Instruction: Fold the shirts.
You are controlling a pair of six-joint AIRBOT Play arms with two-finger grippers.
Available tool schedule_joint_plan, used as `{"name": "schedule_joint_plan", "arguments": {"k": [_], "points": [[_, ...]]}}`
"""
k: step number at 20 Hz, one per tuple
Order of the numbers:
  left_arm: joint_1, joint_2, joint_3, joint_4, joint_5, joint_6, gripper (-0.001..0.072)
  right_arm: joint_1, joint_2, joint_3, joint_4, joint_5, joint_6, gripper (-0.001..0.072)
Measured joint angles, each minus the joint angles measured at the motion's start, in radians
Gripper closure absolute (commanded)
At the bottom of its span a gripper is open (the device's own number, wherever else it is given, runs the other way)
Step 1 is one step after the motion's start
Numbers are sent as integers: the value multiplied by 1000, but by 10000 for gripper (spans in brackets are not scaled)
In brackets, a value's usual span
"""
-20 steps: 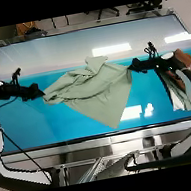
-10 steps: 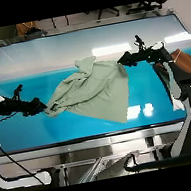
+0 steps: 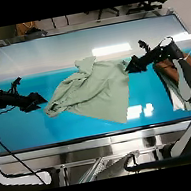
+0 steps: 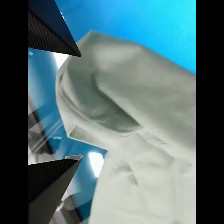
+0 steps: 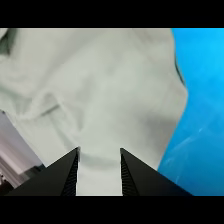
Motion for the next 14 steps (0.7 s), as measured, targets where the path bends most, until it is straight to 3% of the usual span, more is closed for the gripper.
{"name": "schedule_joint_plan", "arguments": {"k": [1, 3, 6, 7, 8, 9, 12, 13, 14], "points": [[-11, -1, -17, 0, -5, 7, 14, -2, 46, -70, -26, 10, 7, 410], [-36, -1, -50, 9, -14, 14, 121, -2, 156, -240, -68, 10, 23, 410], [-77, -1, -74, 113, 5, 0, 121, 3, 345, -537, -102, -68, 28, 407], [-88, -1, -79, 152, 21, -13, 125, 10, 400, -629, -106, -109, 27, 347], [-98, -1, -81, 183, 42, -31, 404, 23, 446, -715, -104, -151, 22, 202], [-107, -2, -83, 204, 66, -42, 690, 42, 485, -798, -98, -202, 13, 194], [-126, -2, -87, 246, 135, -74, 695, 132, 536, -977, -64, -332, 3, 216], [-129, -2, -87, 255, 148, -81, 695, 165, 537, -1008, -45, -358, 2, 254], [-132, -2, -87, 261, 160, -85, 695, 200, 532, -1032, -28, -384, 2, 387]]}}
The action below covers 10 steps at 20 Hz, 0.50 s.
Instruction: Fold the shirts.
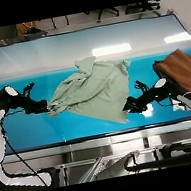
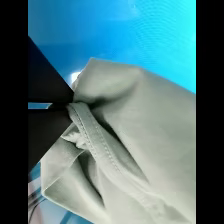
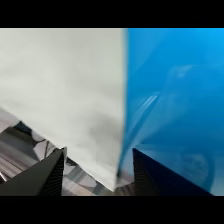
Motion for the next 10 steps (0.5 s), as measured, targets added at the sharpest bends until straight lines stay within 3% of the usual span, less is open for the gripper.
{"name": "schedule_joint_plan", "arguments": {"k": [1, 2, 3, 4, 10], "points": [[-1, 0, 0, 5, 9, -5, 695, 33, -8, -19, 18, -24, -4, 473], [-2, 0, 0, 8, 14, -7, 695, 67, -18, -33, 39, -48, -15, 493], [-2, 0, 0, 10, 17, -8, 696, 92, -23, -42, 63, -68, -27, 623], [-2, 2, 0, 11, 17, -10, 696, 113, -27, -49, 82, -93, -47, 696], [23, 130, 51, -150, -19, 33, 697, 125, 76, 36, 157, -176, -117, 697]]}}
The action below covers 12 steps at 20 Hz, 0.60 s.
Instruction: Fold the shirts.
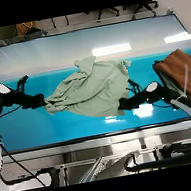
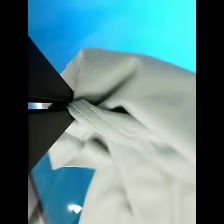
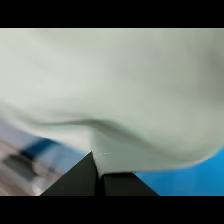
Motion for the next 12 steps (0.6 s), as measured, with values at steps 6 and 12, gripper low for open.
{"name": "schedule_joint_plan", "arguments": {"k": [6, 12], "points": [[179, 206, 212, -478, -160, 25, 697, -221, 267, 452, 55, 111, -18, 698], [495, 502, 285, -979, -137, -2, 696, -474, 354, 958, 68, 172, 6, 698]]}}
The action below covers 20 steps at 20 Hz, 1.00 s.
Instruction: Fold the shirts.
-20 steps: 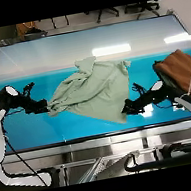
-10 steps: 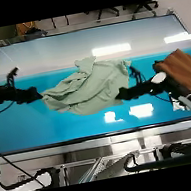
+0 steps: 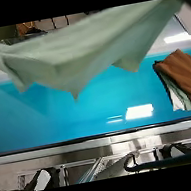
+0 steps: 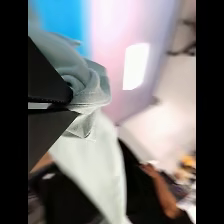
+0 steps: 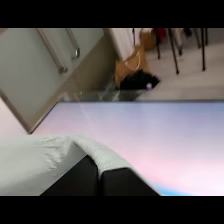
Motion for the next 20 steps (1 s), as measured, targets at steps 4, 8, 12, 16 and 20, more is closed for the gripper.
{"name": "schedule_joint_plan", "arguments": {"k": [4, 8, 12, 16, 20], "points": [[118, 131, -9, -118, 46, -64, 696, -48, 6, 145, -6, 29, 19, 698], [78, 181, -97, 3, 119, -83, 696, -60, -72, 141, -3, 135, 28, 699], [-183, 100, -236, 226, 339, -15, 696, -21, -240, 22, 28, 180, -30, 698], [-453, -175, -282, 447, 567, 35, 695, 95, -491, -91, 23, 143, -142, 697], [-545, -544, -159, 550, 620, 50, 688, 163, -747, -127, 7, 30, -204, 697]]}}
